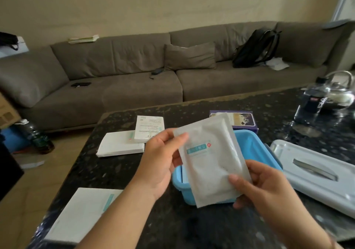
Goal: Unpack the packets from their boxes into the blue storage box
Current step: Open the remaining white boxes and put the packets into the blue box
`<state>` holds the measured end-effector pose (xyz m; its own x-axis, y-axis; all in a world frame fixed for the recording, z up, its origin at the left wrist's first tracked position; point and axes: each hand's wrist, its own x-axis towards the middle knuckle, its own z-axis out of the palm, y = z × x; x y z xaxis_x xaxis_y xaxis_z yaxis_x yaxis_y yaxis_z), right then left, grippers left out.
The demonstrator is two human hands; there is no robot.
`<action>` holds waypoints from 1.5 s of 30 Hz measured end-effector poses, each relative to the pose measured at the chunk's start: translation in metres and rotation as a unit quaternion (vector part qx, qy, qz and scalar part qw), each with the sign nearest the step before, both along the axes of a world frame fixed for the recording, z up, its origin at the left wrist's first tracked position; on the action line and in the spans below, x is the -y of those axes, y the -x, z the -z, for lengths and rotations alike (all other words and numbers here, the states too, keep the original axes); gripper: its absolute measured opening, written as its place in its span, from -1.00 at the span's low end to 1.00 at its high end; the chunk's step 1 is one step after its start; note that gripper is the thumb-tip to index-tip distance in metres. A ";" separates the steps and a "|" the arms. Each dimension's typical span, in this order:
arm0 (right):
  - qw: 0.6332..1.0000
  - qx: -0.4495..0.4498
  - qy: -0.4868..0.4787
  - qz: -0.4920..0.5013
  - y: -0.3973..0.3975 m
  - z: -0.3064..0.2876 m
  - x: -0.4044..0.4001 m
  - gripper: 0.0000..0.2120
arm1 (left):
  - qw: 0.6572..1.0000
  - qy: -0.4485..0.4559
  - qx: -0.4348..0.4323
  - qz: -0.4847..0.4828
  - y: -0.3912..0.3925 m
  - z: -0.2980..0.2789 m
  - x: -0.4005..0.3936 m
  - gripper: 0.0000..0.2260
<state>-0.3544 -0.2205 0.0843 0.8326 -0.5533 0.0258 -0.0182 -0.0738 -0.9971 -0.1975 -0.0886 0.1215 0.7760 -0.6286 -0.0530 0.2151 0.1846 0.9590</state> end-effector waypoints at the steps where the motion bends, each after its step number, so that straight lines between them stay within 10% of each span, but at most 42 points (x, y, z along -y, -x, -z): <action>1: 1.000 -0.015 0.021 -0.015 0.000 -0.004 0.010 -0.84 | 1.000 -0.006 0.018 0.006 -0.007 -0.004 0.000 -0.80; 6: 0.992 -0.038 0.123 0.011 -0.028 -0.036 0.070 -0.88 | 0.972 -0.155 0.165 0.066 -0.048 -0.024 0.007 -0.79; 19: 0.876 -0.318 0.274 -0.237 -0.116 -0.003 0.113 -0.87 | 0.719 -0.424 0.542 0.096 -0.078 0.021 0.059 -0.82; 29: 0.763 -0.344 0.499 -0.224 -0.124 0.029 0.099 -0.64 | 0.438 -0.546 0.680 0.219 -0.056 0.041 0.076 -0.95; 40: 0.733 -0.355 0.513 -0.272 -0.122 0.032 0.092 -0.56 | 0.408 -0.577 0.666 0.239 -0.054 0.043 0.076 -0.91; 42: 0.734 -0.356 0.511 -0.271 -0.120 0.026 0.091 -0.57 | 0.478 -0.530 0.664 0.223 -0.056 0.041 0.073 -0.96; 45: 0.756 -0.324 0.530 -0.205 -0.114 0.003 0.086 -0.53 | 0.688 -0.388 0.597 0.140 -0.061 0.034 0.044 -0.76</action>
